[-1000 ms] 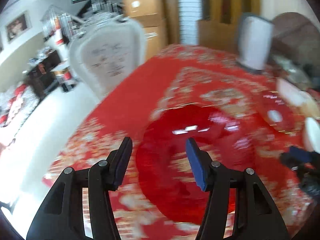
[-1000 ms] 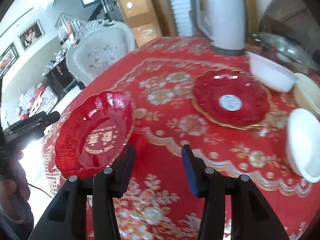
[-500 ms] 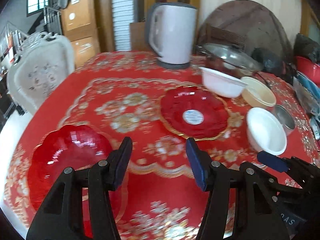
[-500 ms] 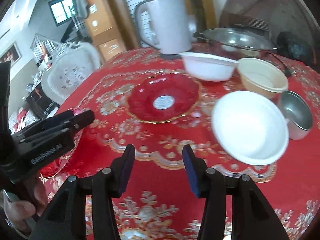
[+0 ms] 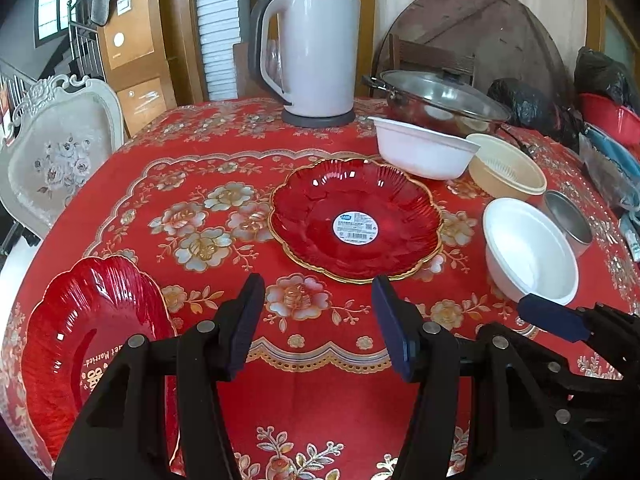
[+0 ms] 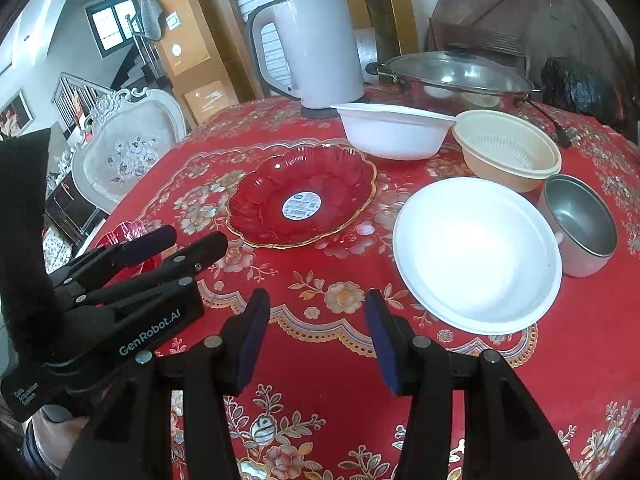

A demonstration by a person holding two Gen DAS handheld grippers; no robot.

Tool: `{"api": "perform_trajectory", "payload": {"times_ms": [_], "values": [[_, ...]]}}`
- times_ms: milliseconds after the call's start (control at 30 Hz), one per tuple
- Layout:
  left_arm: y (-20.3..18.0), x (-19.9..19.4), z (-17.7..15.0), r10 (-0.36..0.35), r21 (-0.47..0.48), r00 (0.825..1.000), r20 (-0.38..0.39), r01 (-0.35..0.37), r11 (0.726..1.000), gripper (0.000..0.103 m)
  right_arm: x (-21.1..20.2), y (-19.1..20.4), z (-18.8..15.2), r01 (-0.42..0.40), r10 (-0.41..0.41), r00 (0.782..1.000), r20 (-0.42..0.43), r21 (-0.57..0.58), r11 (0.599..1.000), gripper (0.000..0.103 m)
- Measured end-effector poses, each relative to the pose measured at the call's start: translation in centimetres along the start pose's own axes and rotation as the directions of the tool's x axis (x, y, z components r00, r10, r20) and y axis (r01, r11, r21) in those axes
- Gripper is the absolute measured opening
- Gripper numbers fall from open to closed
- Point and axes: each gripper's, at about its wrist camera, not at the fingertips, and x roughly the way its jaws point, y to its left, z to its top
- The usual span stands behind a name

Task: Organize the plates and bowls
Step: 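Move both grippers toward the small labelled red plate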

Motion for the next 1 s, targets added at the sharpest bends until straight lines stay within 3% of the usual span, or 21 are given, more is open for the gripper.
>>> {"api": "perform_trajectory", "payload": {"times_ms": [1000], "values": [[1.1,2.0,0.9,0.027,-0.039,0.998,-0.051,-0.029,0.999,0.056,1.2,-0.9,0.7,-0.011,0.012,1.000,-0.023,0.024,1.000,0.050]]}}
